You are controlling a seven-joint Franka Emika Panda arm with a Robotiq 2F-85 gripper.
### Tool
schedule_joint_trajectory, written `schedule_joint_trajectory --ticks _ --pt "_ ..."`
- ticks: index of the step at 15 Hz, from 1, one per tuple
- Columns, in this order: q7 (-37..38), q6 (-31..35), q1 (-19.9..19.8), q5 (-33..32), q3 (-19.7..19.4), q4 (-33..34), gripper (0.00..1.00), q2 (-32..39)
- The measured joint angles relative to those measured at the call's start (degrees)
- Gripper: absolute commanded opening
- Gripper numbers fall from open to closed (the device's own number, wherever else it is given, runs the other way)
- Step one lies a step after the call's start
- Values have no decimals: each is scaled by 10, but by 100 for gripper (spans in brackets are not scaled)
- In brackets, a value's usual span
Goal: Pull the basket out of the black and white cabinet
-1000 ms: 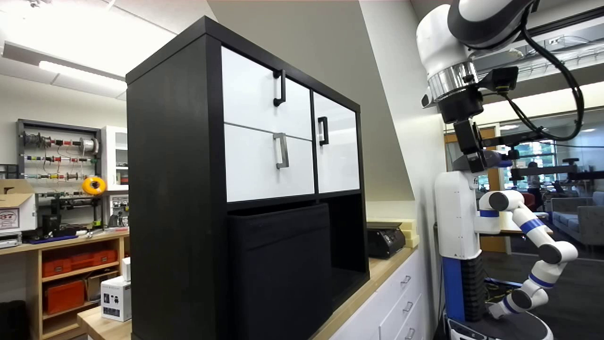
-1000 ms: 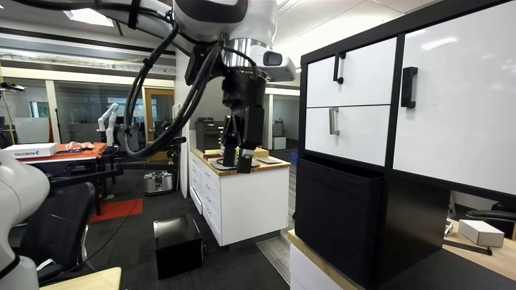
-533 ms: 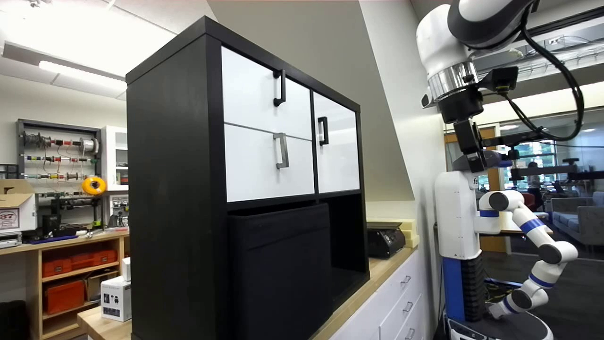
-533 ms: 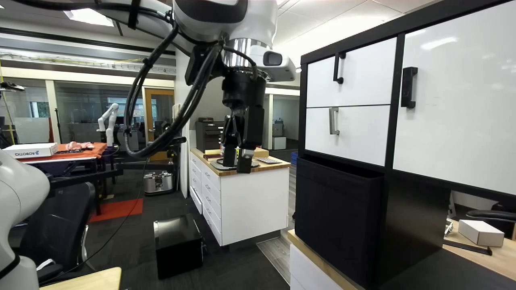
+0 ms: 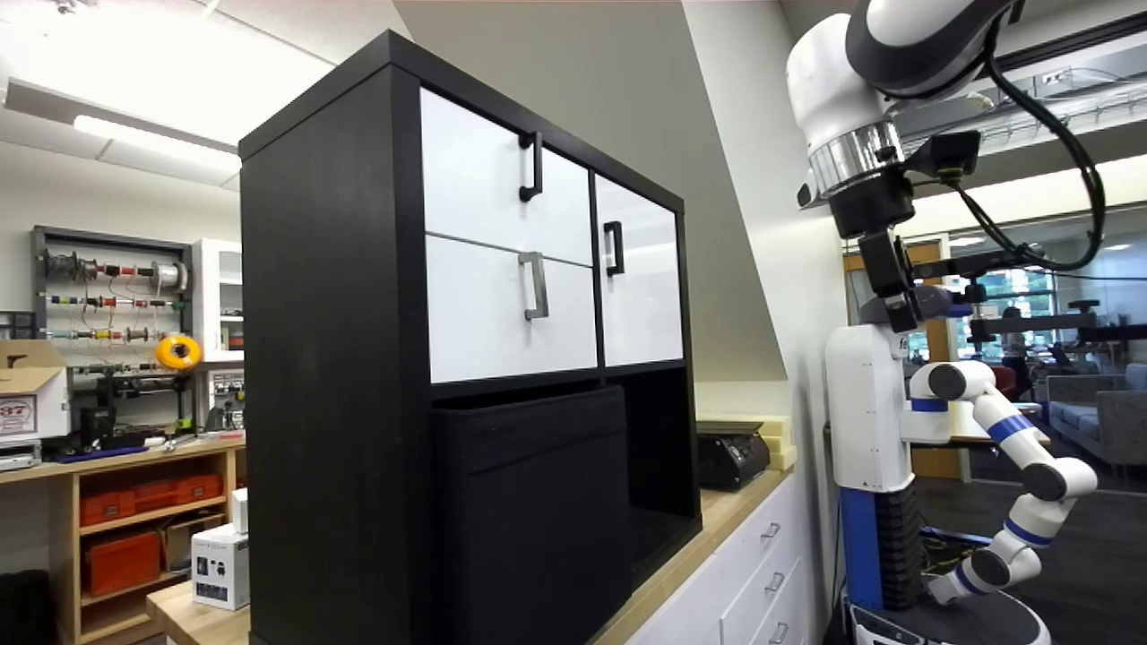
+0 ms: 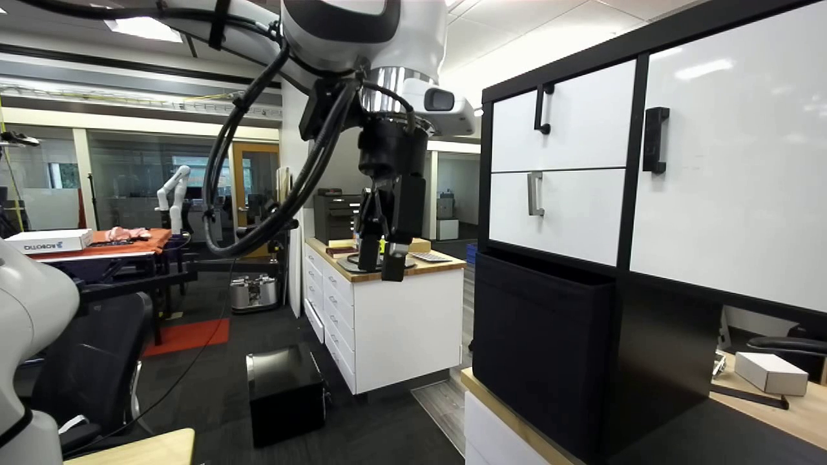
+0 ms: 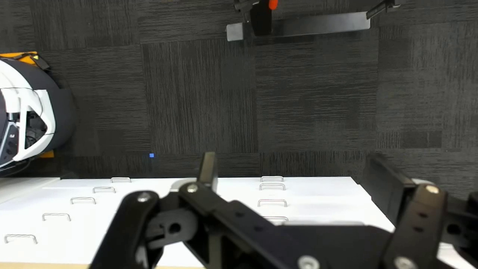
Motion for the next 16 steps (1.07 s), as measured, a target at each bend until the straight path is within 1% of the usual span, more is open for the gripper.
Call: schedule_joint_trajectory --ticks 3,6,11,16 --pt "0 8 6 1 4 1 100 12" --pt "0 31 17 2 12 7 100 32" --pt "-3 87 42 10 30 33 100 74" --pt "-30 155 62 30 38 65 100 123"
